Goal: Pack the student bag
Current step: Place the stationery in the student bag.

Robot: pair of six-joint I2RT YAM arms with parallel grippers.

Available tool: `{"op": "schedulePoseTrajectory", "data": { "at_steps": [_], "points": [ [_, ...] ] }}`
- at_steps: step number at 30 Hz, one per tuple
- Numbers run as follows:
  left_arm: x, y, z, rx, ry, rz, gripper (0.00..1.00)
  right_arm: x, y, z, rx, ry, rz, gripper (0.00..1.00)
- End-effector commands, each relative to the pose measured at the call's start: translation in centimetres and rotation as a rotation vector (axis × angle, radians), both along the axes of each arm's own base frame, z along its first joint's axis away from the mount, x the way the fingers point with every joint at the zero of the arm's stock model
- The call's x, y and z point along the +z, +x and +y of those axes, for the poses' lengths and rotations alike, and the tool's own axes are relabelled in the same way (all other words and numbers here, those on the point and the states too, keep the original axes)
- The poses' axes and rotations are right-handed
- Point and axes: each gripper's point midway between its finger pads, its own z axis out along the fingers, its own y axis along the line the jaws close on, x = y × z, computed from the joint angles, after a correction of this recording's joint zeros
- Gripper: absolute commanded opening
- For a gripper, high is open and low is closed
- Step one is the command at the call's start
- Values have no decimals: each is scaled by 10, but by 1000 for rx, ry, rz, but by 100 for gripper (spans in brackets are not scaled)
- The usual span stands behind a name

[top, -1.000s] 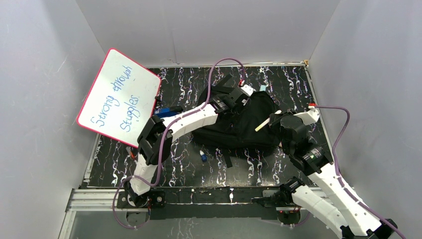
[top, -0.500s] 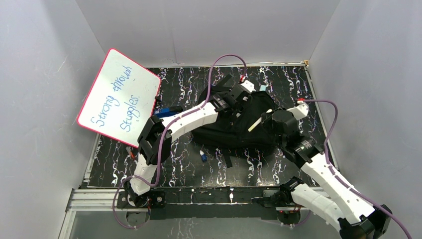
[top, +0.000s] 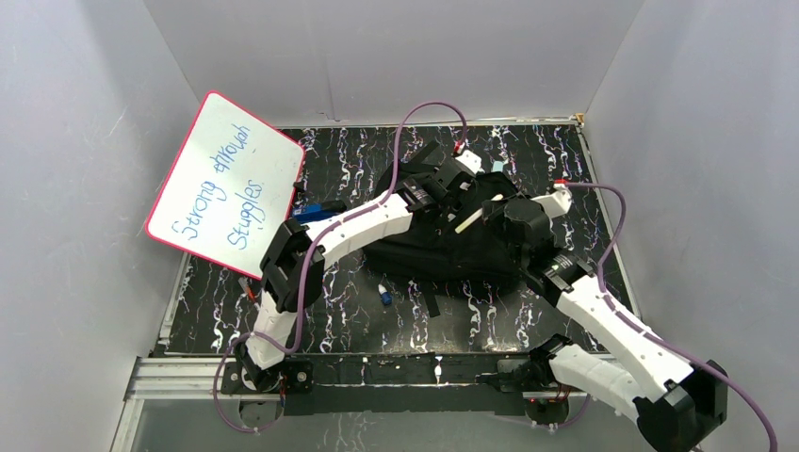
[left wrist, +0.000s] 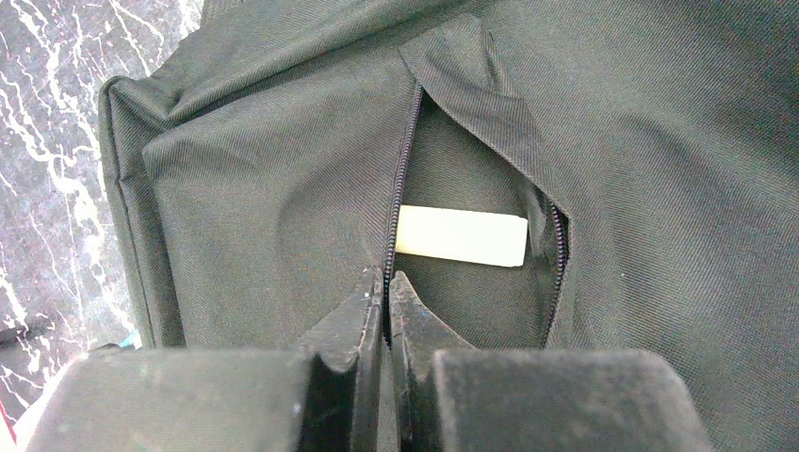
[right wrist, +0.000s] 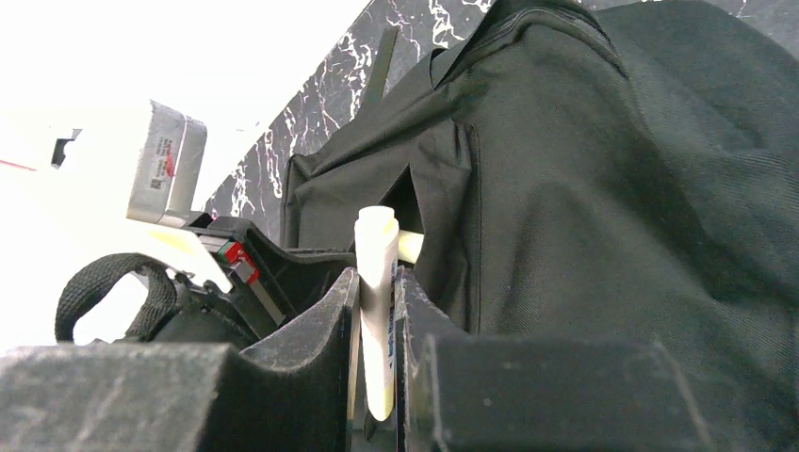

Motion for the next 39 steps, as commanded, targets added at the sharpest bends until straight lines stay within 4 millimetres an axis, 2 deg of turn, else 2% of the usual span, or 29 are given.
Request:
{"op": "schedulePoseTrajectory", "data": {
  "at_steps": [1,13,28,39],
  "points": [
    [59,4,6,36,-104,-97,0,25,19,8,-28,69,-94,0],
    [77,-2,7,37,-174,-110,0,10,44,14,-13,76,-107,0],
    [78,-4,8,40,-189,-105,0,-17,71,30,23,52,-60,0],
    [80,-4,9,45,-191,-113,0,-39,70,58,158,62,9,0]
  ]
}}
